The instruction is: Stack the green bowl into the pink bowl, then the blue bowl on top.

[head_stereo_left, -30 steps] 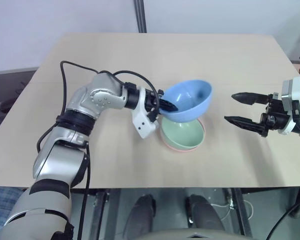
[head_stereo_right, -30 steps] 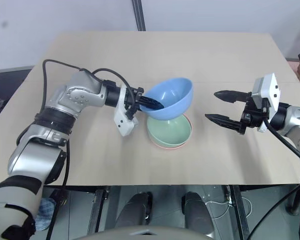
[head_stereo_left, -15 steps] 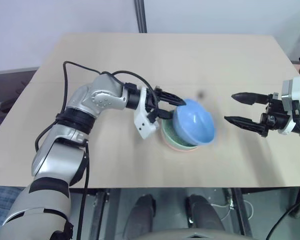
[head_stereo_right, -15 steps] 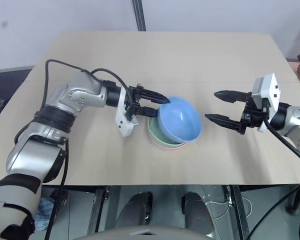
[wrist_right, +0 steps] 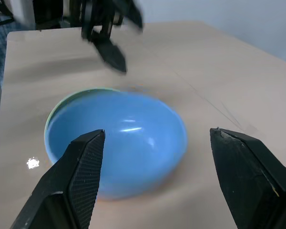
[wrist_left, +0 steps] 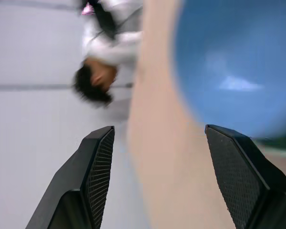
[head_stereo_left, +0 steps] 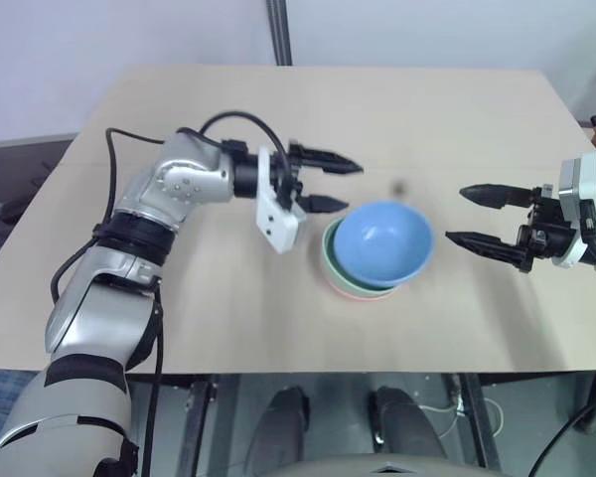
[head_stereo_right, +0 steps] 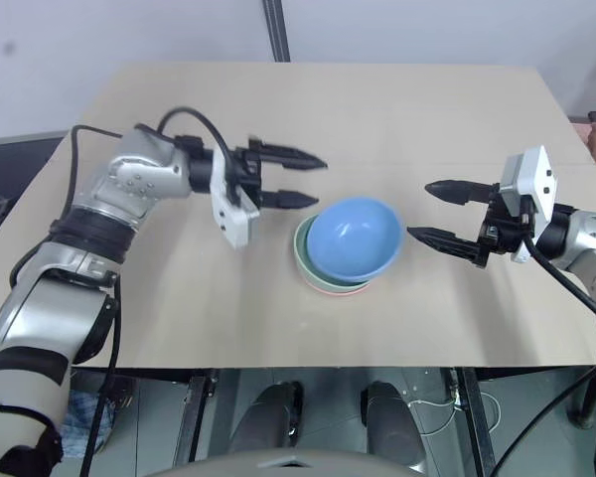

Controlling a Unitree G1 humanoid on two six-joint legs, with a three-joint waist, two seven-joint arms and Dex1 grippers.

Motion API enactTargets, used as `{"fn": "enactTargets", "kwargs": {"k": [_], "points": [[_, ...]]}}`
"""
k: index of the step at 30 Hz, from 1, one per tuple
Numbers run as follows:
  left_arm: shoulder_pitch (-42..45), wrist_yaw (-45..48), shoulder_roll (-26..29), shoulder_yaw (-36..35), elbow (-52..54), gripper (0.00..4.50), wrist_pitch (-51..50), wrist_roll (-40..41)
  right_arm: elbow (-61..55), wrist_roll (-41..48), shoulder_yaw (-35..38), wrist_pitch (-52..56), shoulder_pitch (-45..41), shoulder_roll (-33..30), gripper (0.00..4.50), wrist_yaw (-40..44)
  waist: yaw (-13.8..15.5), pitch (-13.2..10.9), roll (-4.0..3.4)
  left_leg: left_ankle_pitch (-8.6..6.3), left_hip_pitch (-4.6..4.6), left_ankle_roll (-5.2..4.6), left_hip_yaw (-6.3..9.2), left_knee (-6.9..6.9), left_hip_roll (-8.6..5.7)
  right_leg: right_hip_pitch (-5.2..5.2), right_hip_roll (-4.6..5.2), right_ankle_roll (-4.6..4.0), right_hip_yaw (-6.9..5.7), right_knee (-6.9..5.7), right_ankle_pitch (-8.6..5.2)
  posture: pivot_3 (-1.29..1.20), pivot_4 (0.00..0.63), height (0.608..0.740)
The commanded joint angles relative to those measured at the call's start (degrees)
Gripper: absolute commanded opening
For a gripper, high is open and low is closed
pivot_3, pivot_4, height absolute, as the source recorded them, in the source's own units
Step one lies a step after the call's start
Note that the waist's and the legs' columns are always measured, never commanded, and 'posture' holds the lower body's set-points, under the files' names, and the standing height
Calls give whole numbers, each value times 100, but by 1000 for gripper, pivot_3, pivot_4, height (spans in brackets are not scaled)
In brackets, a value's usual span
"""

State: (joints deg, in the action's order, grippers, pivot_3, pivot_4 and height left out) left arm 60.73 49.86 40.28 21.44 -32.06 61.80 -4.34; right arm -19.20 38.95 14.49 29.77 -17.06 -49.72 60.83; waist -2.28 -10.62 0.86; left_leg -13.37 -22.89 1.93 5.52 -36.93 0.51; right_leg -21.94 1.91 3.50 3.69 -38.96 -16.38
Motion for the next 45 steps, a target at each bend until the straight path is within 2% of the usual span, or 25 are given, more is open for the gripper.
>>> {"fn": "enactTargets", "kwargs": {"k": [1,6,10,13,16,20,24,30,45], "points": [[-43,-41,147,-592,184,3205,-870,638,-64,20,131,-89,-86,-100,3672,28,-10,1,-1,0,0,0,0,0,0,0,0,0,0,0,0,0,150,740],[-427,-305,177,-1418,288,3205,-2703,1213,-60,23,124,-90,-70,-97,3672,44,-21,1,-2,0,3,0,1,-3,3,0,-3,0,-1,-7,0,0,150,740],[-899,-677,182,-2165,793,3205,-4749,1926,-22,15,124,-96,-78,-130,3672,98,-13,1,-2,0,-3,0,8,-14,2,3,-2,0,-7,-8,0,0,150,740],[-1439,-776,225,-2599,1496,3205,-6190,2570,-11,12,155,-90,-63,-163,3672,129,-26,2,-3,0,-4,0,10,-16,2,3,-1,0,-10,-8,0,0,150,740],[-2701,-401,482,-3082,2811,3205,-7622,3625,35,-16,184,-101,-19,-211,3672,161,-46,1,-5,0,0,0,8,-14,7,3,-3,0,-6,-9,0,0,150,740],[-3937,-307,691,-3488,4239,3205,-8706,4530,133,-61,230,-148,33,-267,3672,215,-5,-2,-5,0,-1,0,9,-13,8,2,-4,-1,-8,-8,0,0,150,740],[-4746,-509,856,-3985,5165,3205,-9444,5009,311,-134,306,-247,111,-409,3672,358,62,-3,-4,-1,5,0,15,-18,7,18,1,-1,-15,-3,0,0,150,740],[-5267,-487,916,-4620,5685,3205,-9772,5412,581,-220,417,-413,143,-617,3672,555,35,-3,-6,-1,13,0,12,-17,9,21,-2,-2,-13,-3,0,0,150,740],[-5744,-197,922,-4751,5795,3205,-9825,5389,597,-266,592,-678,632,-627,3672,750,31,-3,-6,-2,12,0,5,-15,9,20,-1,-2,-8,3,-1,0,150,740]]}}
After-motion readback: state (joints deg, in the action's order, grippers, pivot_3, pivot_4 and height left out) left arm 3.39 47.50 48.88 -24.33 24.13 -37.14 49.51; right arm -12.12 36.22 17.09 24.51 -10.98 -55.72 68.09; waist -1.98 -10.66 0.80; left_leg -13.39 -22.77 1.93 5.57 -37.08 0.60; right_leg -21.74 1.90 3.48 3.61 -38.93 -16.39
